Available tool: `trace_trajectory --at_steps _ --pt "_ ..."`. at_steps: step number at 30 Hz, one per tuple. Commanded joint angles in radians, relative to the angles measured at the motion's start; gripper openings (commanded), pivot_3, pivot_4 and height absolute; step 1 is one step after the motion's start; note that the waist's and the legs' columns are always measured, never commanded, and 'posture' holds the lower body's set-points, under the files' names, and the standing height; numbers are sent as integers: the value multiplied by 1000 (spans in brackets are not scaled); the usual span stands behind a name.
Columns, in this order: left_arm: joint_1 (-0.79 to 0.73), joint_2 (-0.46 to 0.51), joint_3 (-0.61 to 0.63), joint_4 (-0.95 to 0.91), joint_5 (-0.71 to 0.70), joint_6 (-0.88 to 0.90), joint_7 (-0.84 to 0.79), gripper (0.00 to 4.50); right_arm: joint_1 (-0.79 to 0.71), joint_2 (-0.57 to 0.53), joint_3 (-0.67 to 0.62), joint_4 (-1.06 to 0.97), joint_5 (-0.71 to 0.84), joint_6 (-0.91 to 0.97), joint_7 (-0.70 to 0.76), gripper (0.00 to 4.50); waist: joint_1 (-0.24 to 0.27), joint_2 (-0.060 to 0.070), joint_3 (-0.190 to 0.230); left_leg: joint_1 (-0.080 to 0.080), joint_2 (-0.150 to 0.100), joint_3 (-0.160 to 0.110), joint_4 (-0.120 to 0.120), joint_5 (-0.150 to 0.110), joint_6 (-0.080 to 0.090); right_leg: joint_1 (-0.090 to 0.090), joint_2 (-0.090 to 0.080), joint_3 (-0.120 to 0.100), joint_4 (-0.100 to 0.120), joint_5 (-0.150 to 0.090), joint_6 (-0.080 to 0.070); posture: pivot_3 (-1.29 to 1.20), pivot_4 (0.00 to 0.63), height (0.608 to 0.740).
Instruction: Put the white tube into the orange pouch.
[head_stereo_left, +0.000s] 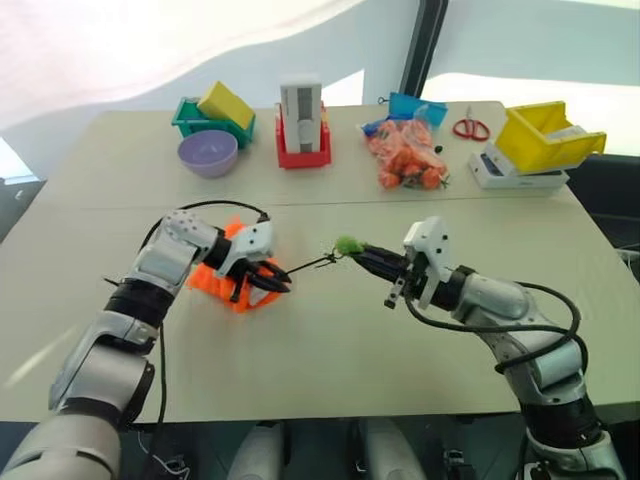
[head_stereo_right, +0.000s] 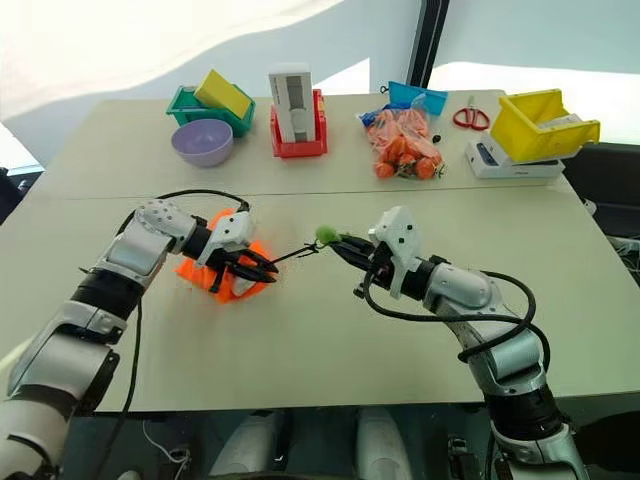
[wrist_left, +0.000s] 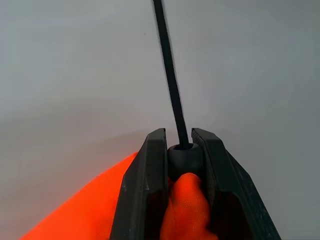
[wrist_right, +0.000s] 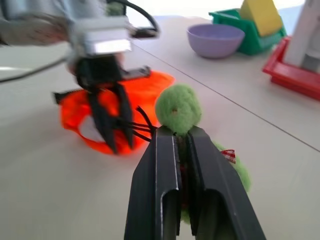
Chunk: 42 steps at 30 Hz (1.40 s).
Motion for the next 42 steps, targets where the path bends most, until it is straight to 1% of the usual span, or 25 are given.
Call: trace_trajectory --at_steps 1,4,7,9,11,13,14,15,16,17,18,19,20,23,25,27,29,31,33,36,38,42 --pt "51 58 20 -37 29 -22 19 249 -24 -25 -51 93 -114 -57 -97 0 0 0 0 0 0 0 0 0 0 0 0 0 0 0 0 0 150 740" --pt "85 65 55 -67 -1 15 60 249 -37 -23 -52 132 -133 -81 -105 0 -1 0 0 0 0 0 0 0 0 0 0 1 0 0 0 0 150 740" --pt "108 63 79 -88 -8 15 108 249 -37 -18 -23 124 -140 -95 -84 0 -2 0 0 1 1 1 0 0 0 0 1 1 1 0 0 0 150 740" --pt "119 59 93 -106 -24 56 120 249 -36 -10 -11 111 -125 -90 -67 0 -1 0 0 1 1 1 0 0 0 0 1 1 1 0 0 0 150 740" --pt "133 55 121 -135 -66 120 130 1313 -36 0 -7 87 -86 -61 -40 0 -3 0 0 1 1 1 0 0 0 0 1 1 1 0 0 0 150 740" --pt "148 47 165 -179 -114 186 158 2137 -30 3 -2 57 -44 -24 -8 0 -3 0 0 1 1 1 0 0 0 0 1 1 1 0 0 0 150 740" --pt "155 43 188 -204 -139 219 175 2702 -25 1 1 40 -28 -9 8 741 -3 0 0 1 1 1 0 0 0 0 1 1 1 0 0 0 150 740" --pt "163 42 217 -237 -168 253 195 3102 -19 -2 7 26 -26 -4 16 1066 -3 0 0 1 1 0 0 0 0 0 1 1 1 0 0 0 150 740" --pt "170 43 235 -261 -187 277 209 3548 -16 -3 9 17 -25 -1 20 1523 -3 0 0 1 1 0 0 0 0 0 1 1 2 0 0 0 150 740" --pt "178 49 255 -287 -213 321 220 4029 -12 -3 11 13 -30 -2 19 2079 -3 0 0 1 1 0 1 0 0 0 1 1 2 0 0 0 150 740" --pt "185 66 307 -314 -266 398 232 4352 -3 -4 13 6 -33 -5 22 2509 -3 0 0 1 2 0 1 0 0 0 1 1 2 0 0 0 150 740" --pt "192 79 344 -334 -305 455 242 4396 4 -5 13 1 -35 -6 25 3105 -3 0 0 1 2 0 1 0 0 0 1 1 2 0 0 0 150 740" --pt "201 93 379 -351 -335 499 253 4396 11 -5 11 -2 -35 -9 26 3546 -4 0 0 1 2 0 1 0 0 0 1 1 2 0 0 0 150 740" --pt "242 133 510 -371 -404 585 321 4396 37 -5 -9 3 -34 -30 32 3546 -12 0 0 1 2 0 1 0 0 0 1 1 2 0 0 0 150 740" --pt "291 145 625 -356 -426 588 399 4396 55 -1 -30 19 -34 -57 30 3546 -18 0 0 1 2 0 0 0 0 0 1 1 2 0 0 0 150 740" --pt "368 147 713 -357 -423 559 466 4396 69 -1 -49 42 -38 -90 31 3546 -25 0 0 1 2 0 0 0 0 0 1 1 2 0 0 0 150 740" --pt "423 146 748 -383 -427 533 487 4396 78 -2 -60 55 -30 -99 37 3546 -24 0 0 3 3 1 0 0 0 0 0 3 2 0 0 0 150 740" --pt "469 128 796 -405 -454 558 539 4396 88 0 -67 72 -30 -127 47 3546 -21 0 0 3 3 1 0 0 0 0 0 4 1 0 0 0 150 740" --pt "569 95 857 -436 -460 544 591 4396 99 1 -67 95 -34 -150 60 3546 -18 0 0 2 4 1 0 0 0 0 0 4 1 1 0 0 150 740" --pt "666 61 885 -503 -500 567 616 4396 101 3 -54 118 -42 -169 73 3546 -20 -1 -1 2 5 1 0 0 0 0 -1 4 1 1 0 0 150 740" --pt "688 48 894 -535 -539 599 636 4396 92 10 -45 129 -45 -177 76 3546 -17 -1 -1 2 5 1 0 0 0 0 -1 5 0 1 0 0 150 740" --pt "659 20 930 -579 -631 664 718 4396 71 24 -30 150 -50 -189 78 3546 -11 -1 -1 3 7 1 1 0 -1 1 0 4 0 3 -3 0 150 740"
